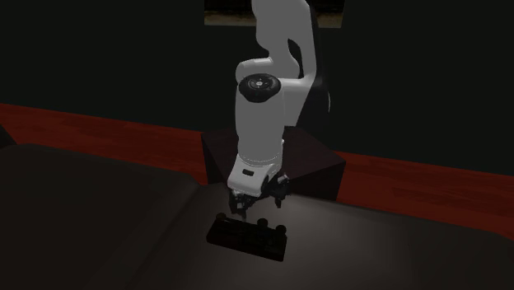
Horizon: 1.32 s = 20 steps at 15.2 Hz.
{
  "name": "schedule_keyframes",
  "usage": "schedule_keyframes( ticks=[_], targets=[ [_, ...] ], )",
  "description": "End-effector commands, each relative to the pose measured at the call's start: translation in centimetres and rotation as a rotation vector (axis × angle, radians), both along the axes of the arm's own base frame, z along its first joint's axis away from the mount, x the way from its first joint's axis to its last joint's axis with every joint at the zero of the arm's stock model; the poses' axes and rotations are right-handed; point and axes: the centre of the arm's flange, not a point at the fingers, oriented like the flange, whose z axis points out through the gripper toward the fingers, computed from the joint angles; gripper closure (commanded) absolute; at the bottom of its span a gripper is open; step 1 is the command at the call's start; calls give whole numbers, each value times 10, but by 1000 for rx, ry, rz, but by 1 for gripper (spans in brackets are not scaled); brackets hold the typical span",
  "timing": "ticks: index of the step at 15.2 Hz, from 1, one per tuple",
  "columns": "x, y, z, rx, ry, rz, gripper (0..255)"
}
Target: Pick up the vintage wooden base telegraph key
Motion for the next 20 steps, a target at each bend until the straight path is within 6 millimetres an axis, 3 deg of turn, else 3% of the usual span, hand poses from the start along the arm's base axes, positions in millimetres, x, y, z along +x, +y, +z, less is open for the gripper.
schedule_keyframes(
  ticks=[1,4,6,7,16,20],
  targets=[
    [1,0,-10,0,-1,0,0],
    [1,0,-29,0,-1,0,0],
    [1,0,-29,0,-1,0,0],
    [1,0,-28,0,-1,0,255],
    [1,0,-29,0,-1,0,255],
    [1,0,-8,0,-1,0,255]
  ],
)
